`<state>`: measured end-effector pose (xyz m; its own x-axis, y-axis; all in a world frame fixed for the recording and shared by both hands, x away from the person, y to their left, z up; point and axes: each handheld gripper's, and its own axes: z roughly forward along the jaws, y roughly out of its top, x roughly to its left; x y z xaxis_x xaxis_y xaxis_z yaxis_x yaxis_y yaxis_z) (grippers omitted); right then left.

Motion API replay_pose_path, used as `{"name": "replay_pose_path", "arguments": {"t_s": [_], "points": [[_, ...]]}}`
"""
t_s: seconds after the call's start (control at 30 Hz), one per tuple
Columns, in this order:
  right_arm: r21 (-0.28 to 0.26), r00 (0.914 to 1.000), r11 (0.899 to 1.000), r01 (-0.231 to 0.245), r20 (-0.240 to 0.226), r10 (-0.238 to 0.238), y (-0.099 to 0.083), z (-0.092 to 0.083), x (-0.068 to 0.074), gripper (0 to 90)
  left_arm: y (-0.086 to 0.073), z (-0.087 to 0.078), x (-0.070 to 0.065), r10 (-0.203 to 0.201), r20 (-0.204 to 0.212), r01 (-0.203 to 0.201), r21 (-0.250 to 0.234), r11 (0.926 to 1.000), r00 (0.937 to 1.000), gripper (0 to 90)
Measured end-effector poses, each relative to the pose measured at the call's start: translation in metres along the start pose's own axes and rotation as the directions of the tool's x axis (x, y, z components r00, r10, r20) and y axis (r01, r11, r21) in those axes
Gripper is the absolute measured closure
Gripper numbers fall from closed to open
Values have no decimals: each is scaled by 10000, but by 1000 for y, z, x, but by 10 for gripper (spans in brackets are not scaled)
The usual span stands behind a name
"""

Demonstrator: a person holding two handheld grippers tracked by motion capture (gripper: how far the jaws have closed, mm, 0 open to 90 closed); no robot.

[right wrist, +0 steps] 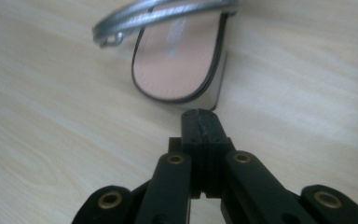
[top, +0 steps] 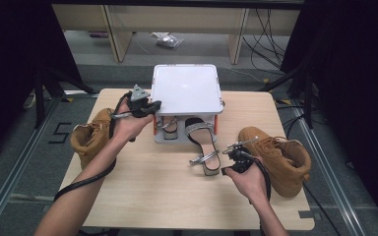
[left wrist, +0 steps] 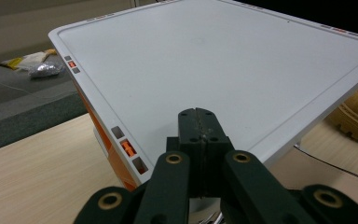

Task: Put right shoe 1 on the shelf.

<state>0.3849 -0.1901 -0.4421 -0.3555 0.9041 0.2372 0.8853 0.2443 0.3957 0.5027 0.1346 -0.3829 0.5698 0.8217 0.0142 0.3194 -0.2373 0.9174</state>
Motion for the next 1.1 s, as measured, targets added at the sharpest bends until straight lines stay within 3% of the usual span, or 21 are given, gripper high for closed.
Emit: {"name": "replay_pose_path", "arguments": {"t_s": [0.03, 0.13, 0.33, 0.37, 0.4, 0.5, 0.77, 0.8, 1.0, 1.03, 1.1], "points": [[158, 9998, 9998, -116, 152, 114, -2, 3, 1, 900, 0, 0, 0, 10, -5, -10, 1, 10000, 10000, 896], [261, 9999, 9996, 102, -73, -100, -7, 14, 3, 900, 0, 0, 0, 23, -13, -24, -35, 10000, 10000, 896], [427, 9999, 9991, 49, -105, -45, -9, 27, 7, 900, 0, 0, 0, 13, -1, -13, 1, 10000, 10000, 896], [550, 9987, 9975, -450, -215, 463, -8, 28, 11, 900, 0, 0, 0, 6, 1, -6, -14, 10000, 10000, 896], [357, 9999, 9993, 136, -87, -132, -7, 30, 7, 900, 0, 0, 0, 28, -4, -28, -17, 10000, 10000, 896], [370, 9999, 9993, 26, 148, -31, -3, 31, 9, 900, 0, 0, 0, 21, -6, -21, -14, 10000, 10000, 896], [405, 9996, 9990, 185, 202, -194, 2, 33, 8, 900, 0, 0, 0, 3, 9, -3, -13, 10000, 10000, 896], [405, 9998, 9992, 4, 215, -12, 2, 33, 10, 900, 0, 0, 0, 10, 6, -10, -15, 10000, 10000, 896], [373, 10000, 9993, 43, -43, -41, 1, 35, 16, 900, 0, 0, 0, 49, -3, -49, 4, 10000, 10000, 896], [329, 9998, 9992, 219, -5, -219, 2, 36, 14, 900, 0, 0, -1, 56, -4, -56, 2, 10000, 10000, 896], [431, 9999, 9990, 108, 56, -110, 2, 36, 15, 900, 0, 0, 0, 35, 3, -35, -8, 10000, 10000, 896]]}}
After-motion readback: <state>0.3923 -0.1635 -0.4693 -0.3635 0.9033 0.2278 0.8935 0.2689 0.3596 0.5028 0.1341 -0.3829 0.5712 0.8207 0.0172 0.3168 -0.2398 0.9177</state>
